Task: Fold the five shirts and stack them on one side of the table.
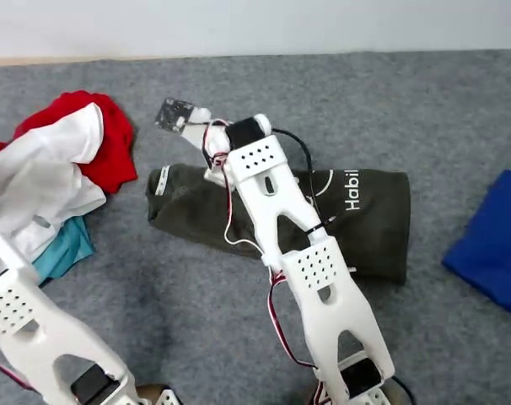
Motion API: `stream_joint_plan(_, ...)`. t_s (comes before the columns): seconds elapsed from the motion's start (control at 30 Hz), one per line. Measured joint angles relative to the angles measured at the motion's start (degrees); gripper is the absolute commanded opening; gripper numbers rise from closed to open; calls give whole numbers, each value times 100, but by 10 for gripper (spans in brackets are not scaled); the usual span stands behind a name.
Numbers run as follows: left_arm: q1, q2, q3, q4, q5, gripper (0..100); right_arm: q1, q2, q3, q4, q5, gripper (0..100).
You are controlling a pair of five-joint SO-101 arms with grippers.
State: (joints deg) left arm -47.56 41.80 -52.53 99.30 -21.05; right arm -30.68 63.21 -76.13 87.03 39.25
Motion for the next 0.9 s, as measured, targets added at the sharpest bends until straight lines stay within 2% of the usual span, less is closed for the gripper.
stream_joint_plan(0.23,149,9,0,0,0,6,-158,9,-624,1266,0,24)
stream_joint_plan(0.47,422,-668,97,0,26,6,-35,-26,-633,1345,-396,24)
stream_joint_plan(0.63,844,-1705,703,0,9,8,255,-624,0,1345,-527,24)
stream_joint_plan(0.9,1582,-3648,2338,9,9,23,932,-2259,1714,1345,-1257,24)
